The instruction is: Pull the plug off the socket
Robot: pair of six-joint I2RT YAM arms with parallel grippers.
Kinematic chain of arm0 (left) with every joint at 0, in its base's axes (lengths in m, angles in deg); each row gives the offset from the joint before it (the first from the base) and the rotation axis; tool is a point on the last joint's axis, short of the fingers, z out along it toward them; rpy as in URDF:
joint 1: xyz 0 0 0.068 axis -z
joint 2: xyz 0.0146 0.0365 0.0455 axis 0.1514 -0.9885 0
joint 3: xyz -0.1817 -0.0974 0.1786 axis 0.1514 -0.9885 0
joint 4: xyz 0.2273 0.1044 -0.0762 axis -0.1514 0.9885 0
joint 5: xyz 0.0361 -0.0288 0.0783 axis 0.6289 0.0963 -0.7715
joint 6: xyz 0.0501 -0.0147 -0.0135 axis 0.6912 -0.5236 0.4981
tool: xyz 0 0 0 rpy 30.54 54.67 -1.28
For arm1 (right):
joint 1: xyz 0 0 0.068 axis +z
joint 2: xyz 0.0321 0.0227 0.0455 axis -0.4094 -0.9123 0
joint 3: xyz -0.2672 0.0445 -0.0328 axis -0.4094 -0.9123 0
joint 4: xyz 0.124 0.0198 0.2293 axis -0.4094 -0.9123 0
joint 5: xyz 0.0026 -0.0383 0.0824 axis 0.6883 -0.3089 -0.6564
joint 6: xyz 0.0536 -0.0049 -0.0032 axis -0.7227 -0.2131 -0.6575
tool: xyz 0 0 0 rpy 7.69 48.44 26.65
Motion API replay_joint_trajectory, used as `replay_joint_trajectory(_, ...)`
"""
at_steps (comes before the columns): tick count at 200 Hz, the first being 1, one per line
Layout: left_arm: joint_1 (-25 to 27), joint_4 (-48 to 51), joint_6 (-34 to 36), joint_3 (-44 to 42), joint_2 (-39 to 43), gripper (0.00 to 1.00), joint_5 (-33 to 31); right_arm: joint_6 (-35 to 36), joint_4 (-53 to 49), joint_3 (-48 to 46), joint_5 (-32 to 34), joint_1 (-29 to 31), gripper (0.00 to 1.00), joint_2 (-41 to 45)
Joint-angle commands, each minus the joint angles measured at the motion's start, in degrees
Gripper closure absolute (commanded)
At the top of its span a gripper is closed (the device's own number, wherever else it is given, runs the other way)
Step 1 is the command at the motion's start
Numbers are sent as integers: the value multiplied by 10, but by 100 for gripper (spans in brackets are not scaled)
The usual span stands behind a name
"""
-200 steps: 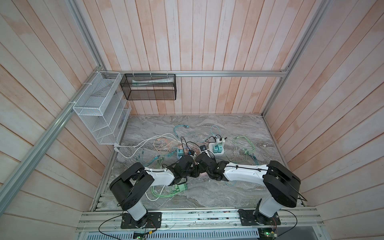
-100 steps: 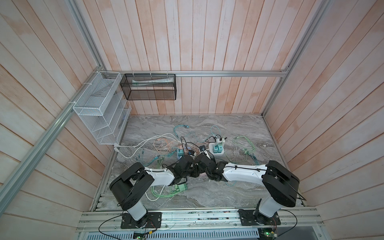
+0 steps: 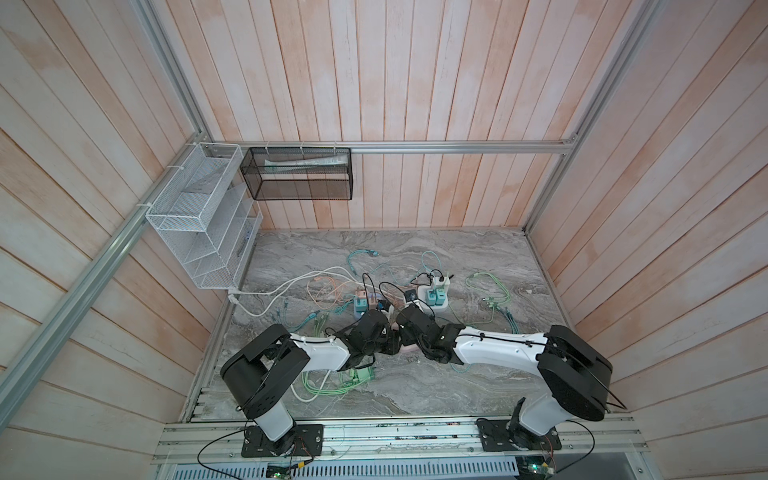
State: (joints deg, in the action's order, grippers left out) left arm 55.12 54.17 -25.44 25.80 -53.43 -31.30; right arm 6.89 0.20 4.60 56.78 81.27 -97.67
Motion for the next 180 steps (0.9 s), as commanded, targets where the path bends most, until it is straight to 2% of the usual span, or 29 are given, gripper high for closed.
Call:
replay_joint_trajectory(1, 14, 118, 21, -21, -55, 49, 16, -27, 121, 17, -83, 16, 100, 26)
replay_joint_trajectory(31, 15, 119, 20, -19, -57, 49, 16, -21, 106, 35, -103, 22, 100, 6)
replay_joint_trajectory(57, 14, 118, 20, -24, -51, 49, 14, -27, 72, 39, -77, 25, 100, 3)
replay_joint_trajectory(108, 14, 117, 23, -27, -44, 49, 14, -27, 65, -10, -43, 13, 100, 40)
replay_joint_trajectory(180, 15, 115, 34, -35, -31, 49, 10, -14, 106, -83, -68, -32, 100, 80)
